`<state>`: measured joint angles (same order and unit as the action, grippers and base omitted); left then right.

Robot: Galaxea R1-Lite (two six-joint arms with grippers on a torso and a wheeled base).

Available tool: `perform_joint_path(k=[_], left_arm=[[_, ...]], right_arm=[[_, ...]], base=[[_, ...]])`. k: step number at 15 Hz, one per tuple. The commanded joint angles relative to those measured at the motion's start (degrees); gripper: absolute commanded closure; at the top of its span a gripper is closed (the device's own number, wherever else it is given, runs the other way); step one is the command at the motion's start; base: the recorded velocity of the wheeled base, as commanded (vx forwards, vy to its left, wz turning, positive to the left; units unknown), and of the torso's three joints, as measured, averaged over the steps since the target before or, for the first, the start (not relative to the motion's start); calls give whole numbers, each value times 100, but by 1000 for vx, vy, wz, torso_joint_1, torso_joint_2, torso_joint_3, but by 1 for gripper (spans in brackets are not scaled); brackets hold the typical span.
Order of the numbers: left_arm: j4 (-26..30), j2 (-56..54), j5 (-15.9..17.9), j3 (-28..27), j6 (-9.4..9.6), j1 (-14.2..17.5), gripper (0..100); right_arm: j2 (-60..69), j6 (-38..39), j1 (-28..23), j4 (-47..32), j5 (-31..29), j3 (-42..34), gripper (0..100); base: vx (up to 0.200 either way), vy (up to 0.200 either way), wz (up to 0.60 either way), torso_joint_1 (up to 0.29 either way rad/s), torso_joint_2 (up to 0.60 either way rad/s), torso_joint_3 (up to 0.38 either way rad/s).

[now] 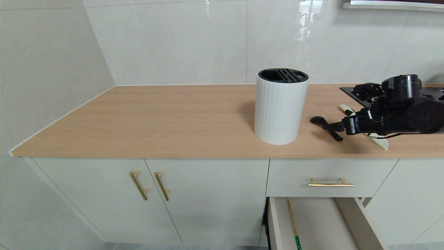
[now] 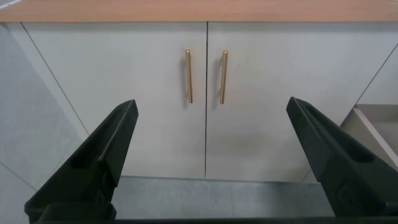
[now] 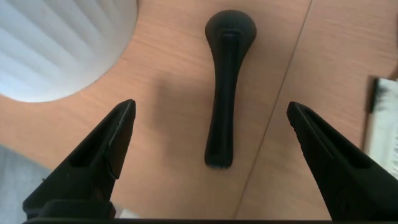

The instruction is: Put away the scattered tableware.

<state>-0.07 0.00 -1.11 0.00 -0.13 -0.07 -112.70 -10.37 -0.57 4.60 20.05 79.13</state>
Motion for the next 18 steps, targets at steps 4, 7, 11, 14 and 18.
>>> perform_joint_path(k=[4,7,11,14,18], left_arm=[[-1,9,-3,0,-4,-1,0],[-1,9,-3,0,5,-1,0],[-1,9,-3,0,-4,-1,0],[-1,9,-3,0,5,-1,0],[-1,9,5,-9,-4,-1,0]], right_arm=[[-296,-8,31,138,-10,-3,0],[-331,-8,57,164,-10,-12,0],[-507,-8,145,252,-37,-12,0],[-560,-52,154,252,-151,-12,0],[-621,-70,154,252,-221,-20,0]], base=[[0,0,0,0,0,0],[0,0,0,0,0,0],[0,0,0,0,0,0],[0,0,0,0,0,0],[0,0,0,0,0,0]])
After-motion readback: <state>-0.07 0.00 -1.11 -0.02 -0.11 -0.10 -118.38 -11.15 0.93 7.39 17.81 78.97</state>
